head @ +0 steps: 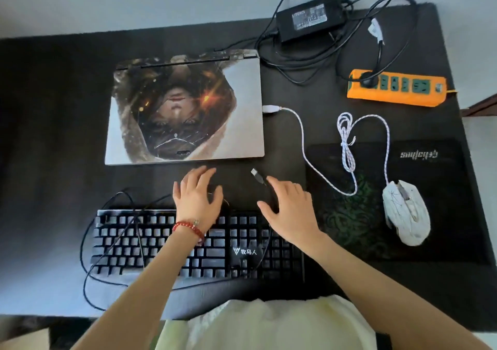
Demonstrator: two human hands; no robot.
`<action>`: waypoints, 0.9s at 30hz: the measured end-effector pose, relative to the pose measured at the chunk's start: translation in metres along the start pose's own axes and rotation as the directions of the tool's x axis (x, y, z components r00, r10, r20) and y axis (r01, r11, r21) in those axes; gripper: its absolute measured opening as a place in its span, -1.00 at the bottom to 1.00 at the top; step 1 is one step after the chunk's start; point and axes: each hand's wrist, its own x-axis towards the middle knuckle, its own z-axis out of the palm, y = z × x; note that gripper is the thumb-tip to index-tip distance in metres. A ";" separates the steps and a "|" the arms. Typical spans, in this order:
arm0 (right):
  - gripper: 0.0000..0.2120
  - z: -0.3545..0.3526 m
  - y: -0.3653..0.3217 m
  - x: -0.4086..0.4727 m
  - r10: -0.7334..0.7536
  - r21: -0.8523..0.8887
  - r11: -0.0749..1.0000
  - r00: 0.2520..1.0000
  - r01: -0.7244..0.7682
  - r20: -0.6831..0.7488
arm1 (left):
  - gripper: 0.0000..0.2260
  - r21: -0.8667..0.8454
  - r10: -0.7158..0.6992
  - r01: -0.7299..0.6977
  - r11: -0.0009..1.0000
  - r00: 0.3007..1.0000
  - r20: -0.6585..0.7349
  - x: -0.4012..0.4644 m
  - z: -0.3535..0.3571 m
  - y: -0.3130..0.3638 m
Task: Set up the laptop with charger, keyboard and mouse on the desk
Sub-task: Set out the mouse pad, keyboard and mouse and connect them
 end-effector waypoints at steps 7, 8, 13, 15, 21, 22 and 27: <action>-0.44 0.034 0.000 -0.024 -0.059 -0.204 0.977 0.998 0.061 0.018 | -0.35 0.262 -0.234 0.212 0.941 0.970 0.057 -0.091 -0.002 -0.090; -0.44 0.037 -0.002 -0.024 -0.071 -0.227 0.971 0.997 0.070 0.006 | -0.31 0.266 -0.268 0.237 0.934 0.960 0.084 -0.097 -0.001 -0.098; -0.47 0.037 -0.008 -0.016 -0.149 -0.270 0.955 0.987 0.126 -0.066 | -0.28 0.238 -0.308 0.275 0.931 0.945 0.111 -0.092 0.002 -0.102; -0.48 0.032 -0.011 -0.010 -0.146 -0.274 0.953 0.988 0.126 -0.053 | -0.30 0.251 -0.299 0.264 0.931 0.947 0.113 -0.087 -0.002 -0.100; -0.72 0.020 -0.058 -0.017 -0.154 0.130 0.975 0.968 0.181 -0.197 | -0.50 0.169 -0.173 0.171 0.971 0.985 -0.001 -0.080 -0.027 -0.119; -0.77 0.018 -0.072 -0.018 -0.117 0.246 0.954 0.966 0.174 -0.229 | -0.54 0.146 -0.117 0.118 0.982 0.993 -0.020 -0.078 -0.032 -0.127; -0.69 0.017 -0.160 0.007 0.218 0.739 0.669 0.971 -0.075 -0.098 | -0.41 0.221 -0.015 0.025 0.975 0.999 -0.048 -0.058 -0.062 -0.182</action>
